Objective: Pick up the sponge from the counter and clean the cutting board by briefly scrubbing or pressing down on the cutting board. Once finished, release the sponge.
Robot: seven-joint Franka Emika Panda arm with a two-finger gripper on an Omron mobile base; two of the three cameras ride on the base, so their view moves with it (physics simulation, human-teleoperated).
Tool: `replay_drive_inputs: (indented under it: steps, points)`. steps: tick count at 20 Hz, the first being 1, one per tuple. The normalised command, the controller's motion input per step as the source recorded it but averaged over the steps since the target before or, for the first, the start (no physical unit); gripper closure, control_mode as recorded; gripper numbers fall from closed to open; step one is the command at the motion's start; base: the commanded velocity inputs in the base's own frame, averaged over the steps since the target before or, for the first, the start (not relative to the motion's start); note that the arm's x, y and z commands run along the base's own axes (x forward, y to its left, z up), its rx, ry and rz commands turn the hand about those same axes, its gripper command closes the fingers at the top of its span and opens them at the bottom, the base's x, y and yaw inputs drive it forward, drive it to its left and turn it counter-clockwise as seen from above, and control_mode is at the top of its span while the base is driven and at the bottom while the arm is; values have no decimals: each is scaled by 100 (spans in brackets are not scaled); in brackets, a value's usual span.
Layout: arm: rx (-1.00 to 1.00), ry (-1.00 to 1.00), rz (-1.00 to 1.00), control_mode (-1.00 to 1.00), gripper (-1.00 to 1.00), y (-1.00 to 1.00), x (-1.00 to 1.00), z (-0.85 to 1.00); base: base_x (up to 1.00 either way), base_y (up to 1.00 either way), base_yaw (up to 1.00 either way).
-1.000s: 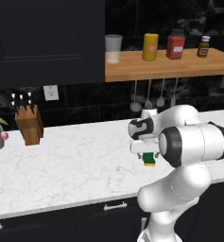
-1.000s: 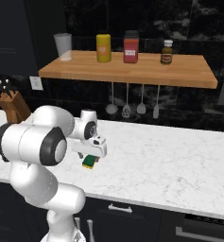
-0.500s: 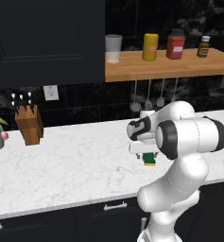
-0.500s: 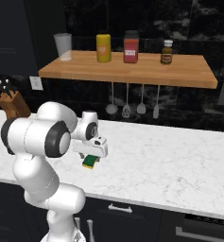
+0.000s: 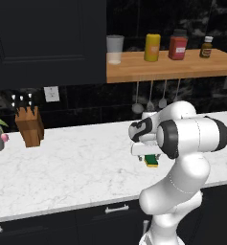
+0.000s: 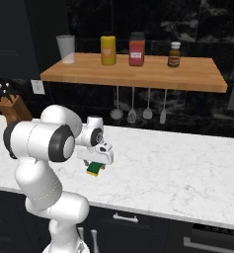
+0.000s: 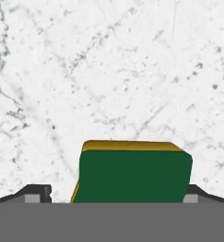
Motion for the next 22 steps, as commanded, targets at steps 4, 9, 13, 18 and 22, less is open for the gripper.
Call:
replay_drive_inputs:
  steps: [4,9,13,18,22]
  points:
    - [0,0,0,-100,-100,-1,-12,-15,0,0,0]
    - [0,0,0,-100,-100,-14,-19,-17,0,0,0]
    - [0,0,0,-100,-100,-16,-23,-33,0,0,0]
    - [0,0,0,-100,100,0,-24,-36,0,0,0]
    - [2,0,0,-100,100,0,-12,-4,0,0,0]
